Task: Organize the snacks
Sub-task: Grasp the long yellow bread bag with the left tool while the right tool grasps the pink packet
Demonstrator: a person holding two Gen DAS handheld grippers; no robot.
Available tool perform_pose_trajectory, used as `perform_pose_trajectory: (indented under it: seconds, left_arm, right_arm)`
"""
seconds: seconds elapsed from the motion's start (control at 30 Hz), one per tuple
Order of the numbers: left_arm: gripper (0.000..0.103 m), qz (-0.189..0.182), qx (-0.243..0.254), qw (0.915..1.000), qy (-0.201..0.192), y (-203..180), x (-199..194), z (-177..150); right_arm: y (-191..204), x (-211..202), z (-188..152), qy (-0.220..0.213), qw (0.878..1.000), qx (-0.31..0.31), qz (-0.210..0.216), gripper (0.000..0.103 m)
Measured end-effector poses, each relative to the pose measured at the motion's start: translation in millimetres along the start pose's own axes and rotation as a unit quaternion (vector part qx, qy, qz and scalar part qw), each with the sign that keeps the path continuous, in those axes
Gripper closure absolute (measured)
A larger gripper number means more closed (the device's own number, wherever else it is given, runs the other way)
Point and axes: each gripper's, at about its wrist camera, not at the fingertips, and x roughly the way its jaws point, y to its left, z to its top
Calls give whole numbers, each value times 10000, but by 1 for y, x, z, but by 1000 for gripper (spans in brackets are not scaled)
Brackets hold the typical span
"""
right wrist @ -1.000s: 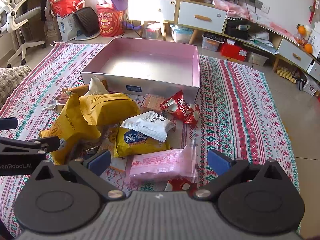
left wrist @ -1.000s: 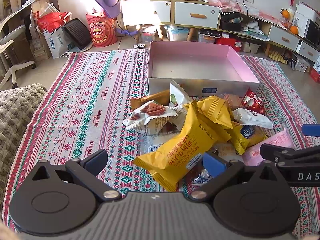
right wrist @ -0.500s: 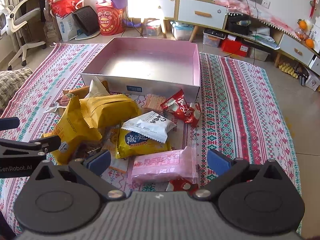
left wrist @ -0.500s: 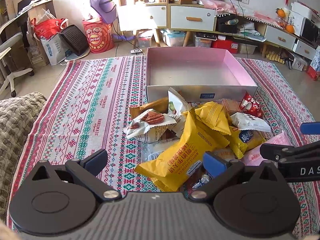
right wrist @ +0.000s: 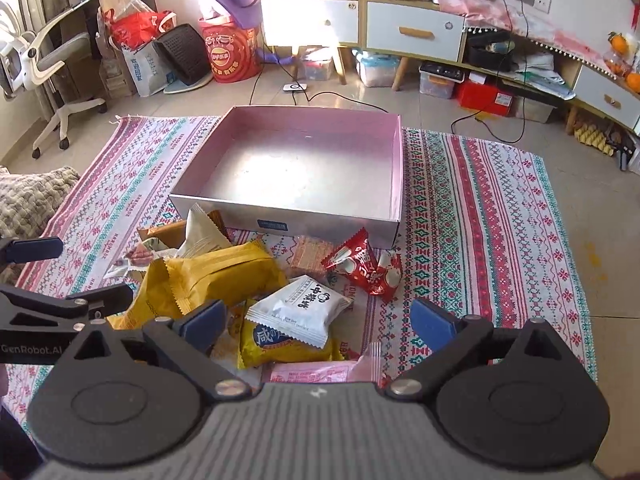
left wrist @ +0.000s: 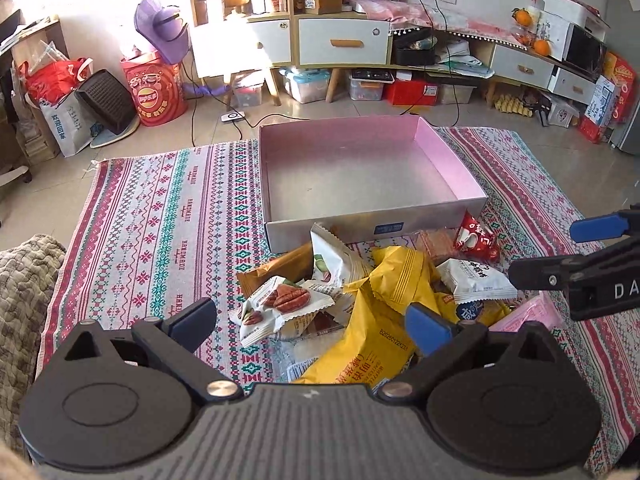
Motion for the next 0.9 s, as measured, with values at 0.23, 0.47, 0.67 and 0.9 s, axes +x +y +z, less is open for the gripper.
perform_pose_trajectory:
  seconds: [0.23, 0.47, 0.67, 0.9]
  left_arm:
    - [0, -538, 534, 9969, 196, -9, 16, -4]
    - [9, -846, 837, 9923, 341, -11, 22, -16]
    - [18, -1084, 798, 9884, 698, -6, 35, -26]
    - [31, -1016, 870, 9874, 847, -5, 46, -33]
  right_arm:
    - [-5, 26, 14, 547, 9982, -30, 245, 6]
    - [-9, 51, -1, 1146, 9920, 116, 524, 5]
    - [-8, 54, -9, 1421, 9858, -329, 830, 5]
    - [1, 58, -17, 1657, 9770, -868, 1026, 11]
